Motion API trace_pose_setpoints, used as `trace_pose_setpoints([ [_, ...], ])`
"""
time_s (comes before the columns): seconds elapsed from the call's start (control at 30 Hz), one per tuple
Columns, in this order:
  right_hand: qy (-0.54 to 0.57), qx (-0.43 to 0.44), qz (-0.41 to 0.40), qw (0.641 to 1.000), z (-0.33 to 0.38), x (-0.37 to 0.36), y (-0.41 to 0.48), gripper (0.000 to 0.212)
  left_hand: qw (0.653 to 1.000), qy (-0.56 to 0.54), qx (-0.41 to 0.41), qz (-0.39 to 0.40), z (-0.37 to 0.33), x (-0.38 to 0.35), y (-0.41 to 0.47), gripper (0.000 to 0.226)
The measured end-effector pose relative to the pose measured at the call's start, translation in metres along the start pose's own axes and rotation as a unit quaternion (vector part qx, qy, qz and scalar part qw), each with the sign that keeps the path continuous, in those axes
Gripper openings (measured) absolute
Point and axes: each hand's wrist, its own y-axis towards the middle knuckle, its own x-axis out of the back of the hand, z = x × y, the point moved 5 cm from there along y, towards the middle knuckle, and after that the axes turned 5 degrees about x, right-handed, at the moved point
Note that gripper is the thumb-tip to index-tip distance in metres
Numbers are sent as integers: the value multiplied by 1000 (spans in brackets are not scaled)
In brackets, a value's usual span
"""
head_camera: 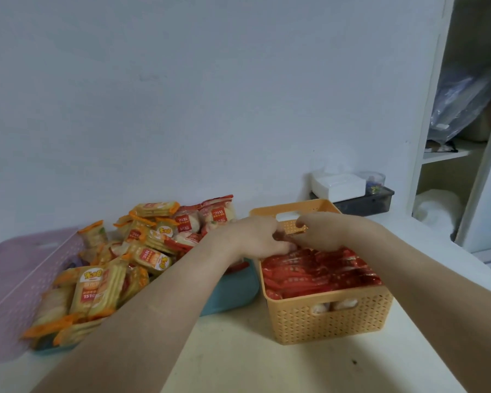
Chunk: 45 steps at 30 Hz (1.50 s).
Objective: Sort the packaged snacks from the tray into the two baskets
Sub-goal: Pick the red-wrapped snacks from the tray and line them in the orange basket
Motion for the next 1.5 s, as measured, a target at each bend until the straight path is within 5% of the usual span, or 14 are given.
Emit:
trace_pose_setpoints([
  [0.23,101,5,-21,995,10,2,20,31,997,74,8,-24,7,3,4,24],
  [0.4,43,17,31,998,17,-6,20,34,997,67,6,42,14,-1,-10,32],
  [0.47,10,17,-21,1000,20,1,22,36,999,21,-7,50,14,-2,-17,37],
  [0.6,125,96,-217,963,62,28,8,34,972,-175,7,-154,45,24,-39,32],
  [0.67,227,145,-243,932,97,29,-6,36,952,-174,69,-243,82,29,-48,34],
  [0.8,252,161,-190,935,164,-25,5,52,978,-82,122,-148,117,6,-58,18],
  [0.97,225,42,-73,971,169,-103,32,87,979,93,92,-158,135,-25,-62,33],
  [1.1,160,15,-93,983,157,-110,39,104,965,128,89,-212,146,-15,-73,20],
  [1.27,61,13,-78,995,153,-100,43,99,978,23,94,-185,162,-10,-83,34],
  [1.4,34,27,-26,999,155,-101,37,94,983,116,136,-27,171,-29,-86,102],
  [1.5,93,46,-66,992,154,-101,37,77,980,148,129,-39,166,-27,-86,87],
])
